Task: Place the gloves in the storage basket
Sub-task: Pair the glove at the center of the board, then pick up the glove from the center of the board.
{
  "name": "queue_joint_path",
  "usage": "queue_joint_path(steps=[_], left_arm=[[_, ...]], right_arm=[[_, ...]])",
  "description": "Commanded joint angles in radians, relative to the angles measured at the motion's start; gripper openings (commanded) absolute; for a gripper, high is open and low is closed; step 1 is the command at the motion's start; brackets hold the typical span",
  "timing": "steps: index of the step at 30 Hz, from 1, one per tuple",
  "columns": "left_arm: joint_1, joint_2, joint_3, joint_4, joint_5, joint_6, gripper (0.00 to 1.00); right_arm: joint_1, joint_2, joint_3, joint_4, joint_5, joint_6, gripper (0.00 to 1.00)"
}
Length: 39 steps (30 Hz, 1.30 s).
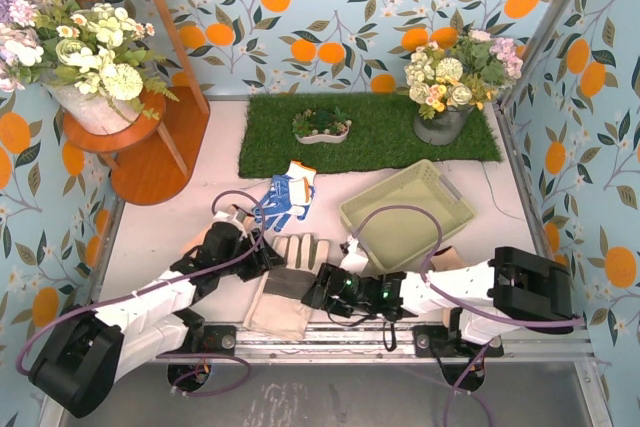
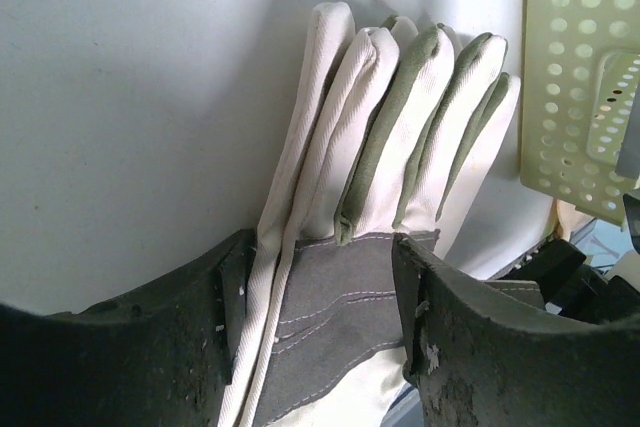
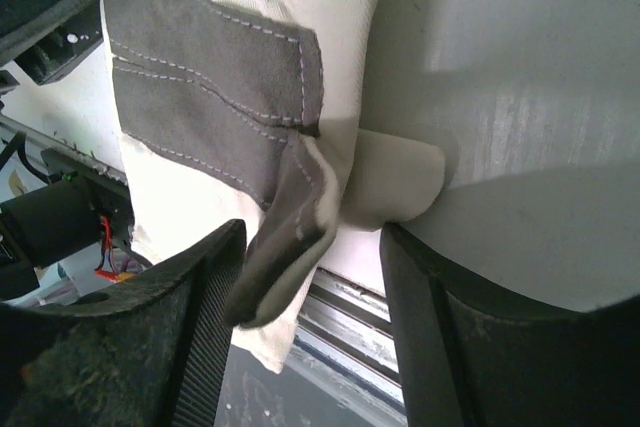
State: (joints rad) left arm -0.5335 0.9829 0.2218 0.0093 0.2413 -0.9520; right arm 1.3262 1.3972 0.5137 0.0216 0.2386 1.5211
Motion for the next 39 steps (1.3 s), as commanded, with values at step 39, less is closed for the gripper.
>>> queue_joint_path(steps=[39], left_arm=[[0.003,0.086,-0.036,0.111,0.088,-0.008,0.68]], right_arm=[[-0.002,-0.055,-0.015,-0.074,0.117,0.028,0.56]])
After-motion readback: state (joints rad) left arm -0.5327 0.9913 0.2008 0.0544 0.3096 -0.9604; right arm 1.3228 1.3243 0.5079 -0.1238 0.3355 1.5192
